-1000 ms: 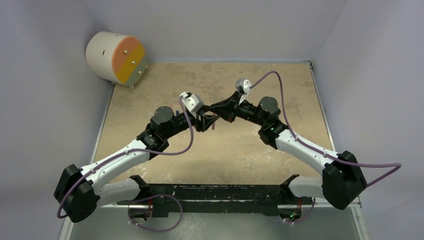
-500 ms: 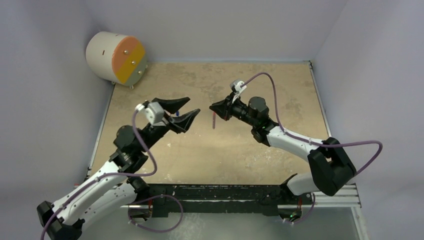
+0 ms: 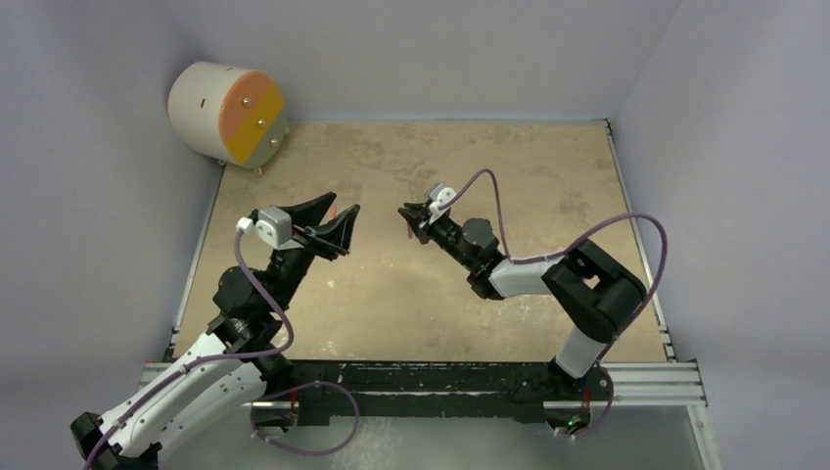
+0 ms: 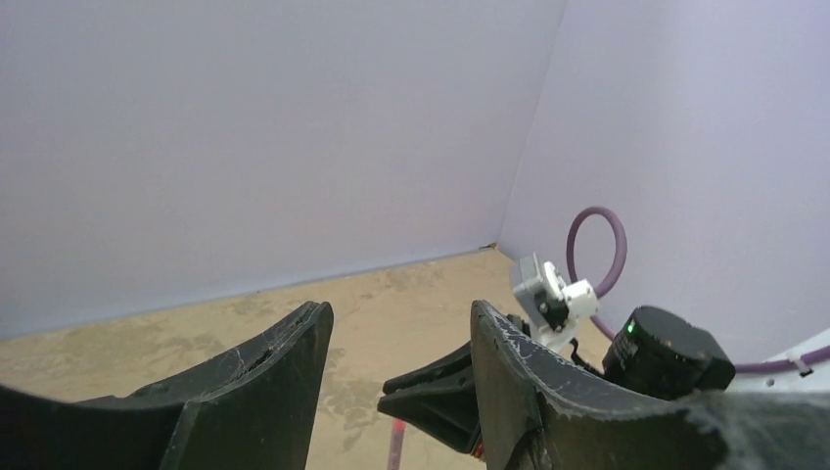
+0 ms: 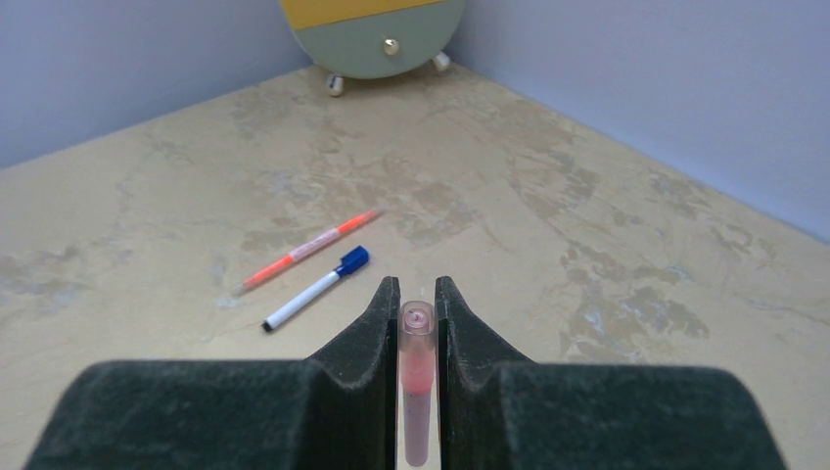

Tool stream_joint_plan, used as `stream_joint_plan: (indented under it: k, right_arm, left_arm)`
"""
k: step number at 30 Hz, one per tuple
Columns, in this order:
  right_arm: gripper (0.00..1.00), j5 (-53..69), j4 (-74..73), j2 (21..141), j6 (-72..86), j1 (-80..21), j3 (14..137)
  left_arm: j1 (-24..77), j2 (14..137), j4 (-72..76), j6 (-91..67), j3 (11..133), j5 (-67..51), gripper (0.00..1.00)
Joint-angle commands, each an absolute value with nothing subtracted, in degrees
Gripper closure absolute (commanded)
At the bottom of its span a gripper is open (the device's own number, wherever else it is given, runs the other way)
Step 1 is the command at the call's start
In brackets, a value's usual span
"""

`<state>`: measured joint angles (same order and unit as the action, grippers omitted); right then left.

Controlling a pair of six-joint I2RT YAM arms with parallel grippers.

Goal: Insert the pens into the pen caps

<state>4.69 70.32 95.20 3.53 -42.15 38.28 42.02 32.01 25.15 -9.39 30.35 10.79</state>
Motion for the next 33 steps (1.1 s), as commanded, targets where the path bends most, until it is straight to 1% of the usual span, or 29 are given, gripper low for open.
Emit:
stream_joint_plan:
  k: [1,3,5,11,14,17,20,24,26,29,33]
  right_arm:
    - [1.00,-9.15,84.40,99.13,-8.49,-44.70,41.28]
    - [1.00,-12.73,87.47,100.90,-9.99,-45.24,41.03]
    - [1.00,-13.65,88.45,101.58,-10.28,-45.26,41.04]
    - [1.00,-11.79,87.53,99.79,-10.88,-45.26,43.54]
    - [1.00,-9.92,86.72,100.83,-7.36,-45.26,43.17]
    - [1.00,-10.63,88.16,104.81,-2.46,-45.09,41.44]
    - [1.00,-10.00,89.41,111.49,2.05,-45.00,40.61]
    - [1.00,-9.22,86.70,121.10,3.86,-45.00,43.15]
    - [1.00,-9.17,86.02,123.37,3.95,-45.00,43.91]
    - [1.00,-8.80,85.02,120.23,4.13,-45.00,43.86]
    - [1.00,-7.44,83.51,111.85,5.23,-45.00,43.47]
  left_arm:
    - [41.92,31.95,26.25,-9.80,31.20,13.24,0.47]
    - [41.90,32.14,26.31,-9.93,31.12,13.27,0.47]
    - [41.92,32.44,26.30,-9.93,31.09,13.41,0.47]
    - [41.89,33.68,26.72,-9.67,31.33,13.71,0.47]
    - [41.92,33.93,27.07,-9.75,31.19,13.58,0.47]
    - [41.87,33.56,27.17,-9.68,30.57,13.94,0.47]
    - [41.88,32.88,27.01,-9.52,29.93,15.27,0.47]
    - [41.91,32.11,27.49,-9.51,29.09,15.92,0.46]
    - [41.92,32.04,28.05,-9.70,28.89,15.64,0.46]
    - [41.93,31.83,28.08,-9.75,28.85,15.58,0.46]
    - [41.89,31.72,27.34,-9.60,28.87,15.55,0.46]
